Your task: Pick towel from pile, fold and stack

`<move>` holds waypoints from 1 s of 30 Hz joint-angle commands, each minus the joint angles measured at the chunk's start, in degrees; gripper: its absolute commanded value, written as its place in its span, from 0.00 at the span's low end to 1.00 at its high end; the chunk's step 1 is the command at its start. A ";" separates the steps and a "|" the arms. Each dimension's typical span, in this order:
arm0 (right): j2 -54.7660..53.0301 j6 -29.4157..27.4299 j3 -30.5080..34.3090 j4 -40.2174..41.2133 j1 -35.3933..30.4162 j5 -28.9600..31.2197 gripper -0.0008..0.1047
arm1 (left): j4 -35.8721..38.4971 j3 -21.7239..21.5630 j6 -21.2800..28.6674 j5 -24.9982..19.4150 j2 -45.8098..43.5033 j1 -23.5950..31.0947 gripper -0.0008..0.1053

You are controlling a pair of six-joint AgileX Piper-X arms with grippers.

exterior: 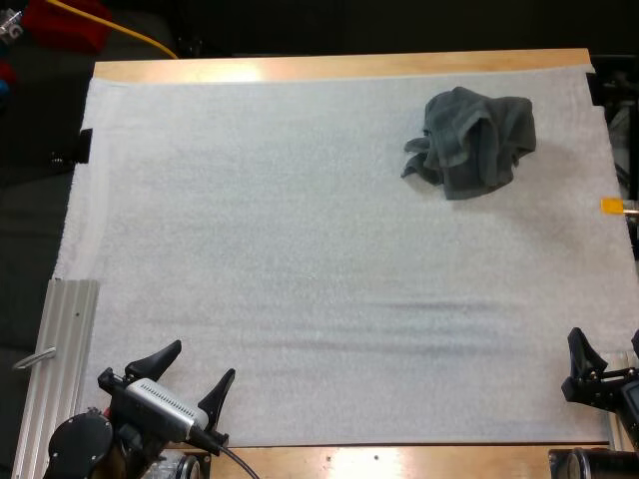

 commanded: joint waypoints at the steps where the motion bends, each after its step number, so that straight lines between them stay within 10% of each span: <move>1: -1.99 -0.13 -0.56 -0.31 0.07 -0.59 0.74 | -0.65 0.09 -0.25 1.02 -7.56 -0.09 0.67; 30: 22.73 -8.27 -19.08 -0.10 0.07 -12.18 0.74 | -9.68 -9.81 -4.10 8.76 12.20 -4.05 0.67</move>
